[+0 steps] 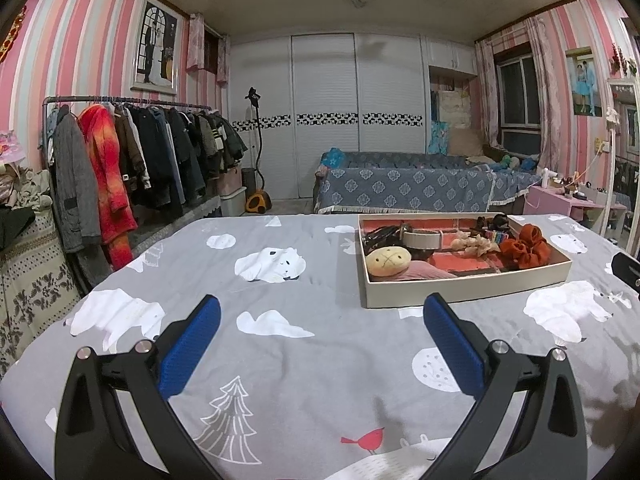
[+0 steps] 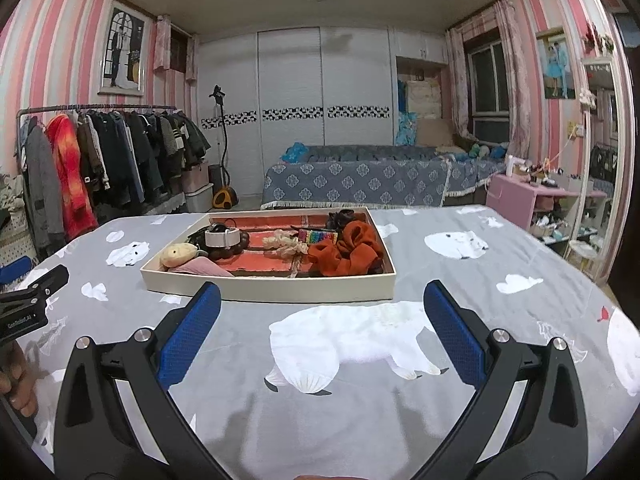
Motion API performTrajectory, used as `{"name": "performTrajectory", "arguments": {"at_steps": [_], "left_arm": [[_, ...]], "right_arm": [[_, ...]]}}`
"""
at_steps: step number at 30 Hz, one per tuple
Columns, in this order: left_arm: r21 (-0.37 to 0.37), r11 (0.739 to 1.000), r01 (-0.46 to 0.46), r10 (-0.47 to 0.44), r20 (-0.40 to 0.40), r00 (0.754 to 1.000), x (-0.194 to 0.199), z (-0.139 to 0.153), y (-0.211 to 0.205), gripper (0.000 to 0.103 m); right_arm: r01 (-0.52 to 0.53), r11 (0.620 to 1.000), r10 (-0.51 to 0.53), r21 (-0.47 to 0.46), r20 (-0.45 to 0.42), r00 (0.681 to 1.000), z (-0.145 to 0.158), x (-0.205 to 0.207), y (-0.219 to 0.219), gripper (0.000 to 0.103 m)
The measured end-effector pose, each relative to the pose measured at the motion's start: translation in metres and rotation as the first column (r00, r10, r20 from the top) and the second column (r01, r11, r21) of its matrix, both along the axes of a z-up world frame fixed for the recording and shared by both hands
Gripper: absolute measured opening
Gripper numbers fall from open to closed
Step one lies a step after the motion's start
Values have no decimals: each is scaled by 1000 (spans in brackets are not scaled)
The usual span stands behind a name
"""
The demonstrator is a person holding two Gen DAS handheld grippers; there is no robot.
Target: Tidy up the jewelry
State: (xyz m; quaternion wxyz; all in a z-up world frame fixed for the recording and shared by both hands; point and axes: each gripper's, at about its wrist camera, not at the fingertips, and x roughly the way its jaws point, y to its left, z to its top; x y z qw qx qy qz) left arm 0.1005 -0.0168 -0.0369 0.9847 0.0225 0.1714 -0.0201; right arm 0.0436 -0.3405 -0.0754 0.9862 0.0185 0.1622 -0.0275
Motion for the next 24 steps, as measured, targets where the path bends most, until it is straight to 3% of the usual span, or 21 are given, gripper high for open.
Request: {"name": "performTrajectory", "arguments": {"at_steps": [24], "left_arm": [[32, 999, 5, -4, -14, 1000, 5, -2, -8, 99]], "right_arm": [[-18, 1000, 18, 14, -13, 1000, 0, 1, 0, 99]]}}
